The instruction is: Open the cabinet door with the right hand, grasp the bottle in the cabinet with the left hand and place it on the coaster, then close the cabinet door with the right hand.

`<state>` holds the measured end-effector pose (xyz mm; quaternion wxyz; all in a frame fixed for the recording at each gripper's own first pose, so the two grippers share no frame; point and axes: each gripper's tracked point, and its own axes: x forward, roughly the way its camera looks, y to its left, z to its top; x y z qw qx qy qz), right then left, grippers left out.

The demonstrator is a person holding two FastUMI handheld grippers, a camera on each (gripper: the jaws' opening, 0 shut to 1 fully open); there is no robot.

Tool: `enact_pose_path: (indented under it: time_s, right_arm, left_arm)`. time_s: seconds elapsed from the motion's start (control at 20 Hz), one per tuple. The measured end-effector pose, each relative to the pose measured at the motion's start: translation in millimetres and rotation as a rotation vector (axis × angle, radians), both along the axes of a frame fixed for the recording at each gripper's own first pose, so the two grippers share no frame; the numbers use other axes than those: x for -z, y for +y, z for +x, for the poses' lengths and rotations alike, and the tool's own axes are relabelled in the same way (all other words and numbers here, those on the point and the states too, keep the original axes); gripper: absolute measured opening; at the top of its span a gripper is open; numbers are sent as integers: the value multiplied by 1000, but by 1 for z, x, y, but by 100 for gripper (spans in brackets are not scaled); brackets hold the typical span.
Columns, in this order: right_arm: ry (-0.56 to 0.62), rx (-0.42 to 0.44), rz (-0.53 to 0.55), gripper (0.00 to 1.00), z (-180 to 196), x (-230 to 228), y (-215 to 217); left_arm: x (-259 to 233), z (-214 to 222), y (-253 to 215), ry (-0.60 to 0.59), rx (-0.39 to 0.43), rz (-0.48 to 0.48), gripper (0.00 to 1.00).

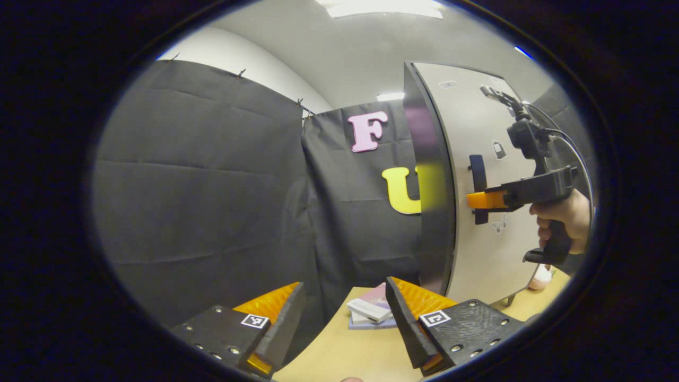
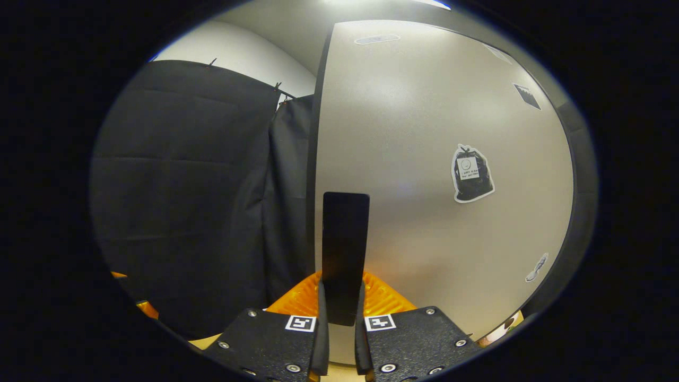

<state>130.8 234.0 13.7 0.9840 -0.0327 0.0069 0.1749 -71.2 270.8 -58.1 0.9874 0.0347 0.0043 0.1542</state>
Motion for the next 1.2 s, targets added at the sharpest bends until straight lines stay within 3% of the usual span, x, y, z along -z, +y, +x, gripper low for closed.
enact_pose_path:
  time_s: [0.35, 0.4, 0.45, 0.5, 0.6, 0.65, 0.7, 0.75, 0.8, 0.85, 0.95, 1.0, 1.05, 1.1, 1.15, 1.2]
  right_arm:
    - [-1, -94, 3, 19, -15, 0, -3]
    - [8, -107, -3, 18, -18, 0, -3]
    - [23, -123, -9, 19, -21, 1, -3]
    - [37, -141, -7, 19, -27, 2, -2]
    - [44, -178, -13, 19, -37, 1, -2]
    - [41, -195, -24, 18, -37, 0, -3]
    - [41, -209, -28, 19, -39, 1, -3]
    - [47, -222, -26, 19, -43, 1, -4]
    - [58, -232, -16, 19, -50, -1, -5]
    - [75, -237, 2, 20, -57, -1, -6]
    - [87, -259, 3, 19, -66, -4, -10]
    - [88, -272, 1, 19, -68, -2, -12]
    - [88, -285, 2, 19, -70, -2, -14]
    - [87, -293, 6, 19, -70, -2, -15]
    - [83, -298, 3, 19, -71, -1, -18]
    - [80, -304, -5, 19, -73, 0, -20]
  left_arm:
    - [-12, -27, -37, -5, 23, 11, 87]
    - [-12, -26, -42, -7, 32, 0, 94]
    - [-15, -27, -49, -12, 42, -11, 94]
    - [-17, -27, -55, -15, 50, -16, 87]
    - [-20, -30, -64, -15, 56, -5, 87]
    - [-19, -32, -68, -9, 55, 4, 94]
    - [-18, -33, -71, -6, 52, 12, 94]
    - [-19, -34, -75, -5, 55, 16, 87]
    - [-15, -36, -82, -1, 62, 14, 87]
    - [-14, -37, -88, 3, 68, 8, 94]
    - [-6, -40, -102, 17, 79, -16, 94]
    - [-2, -43, -109, 27, 86, -24, 87]
    - [2, -45, -113, 42, 93, -27, 87]
    - [6, -48, -119, 56, 94, -26, 94]
    - [8, -51, -122, 67, 92, -20, 80]
    - [11, -55, -125, 73, 87, -12, 80]
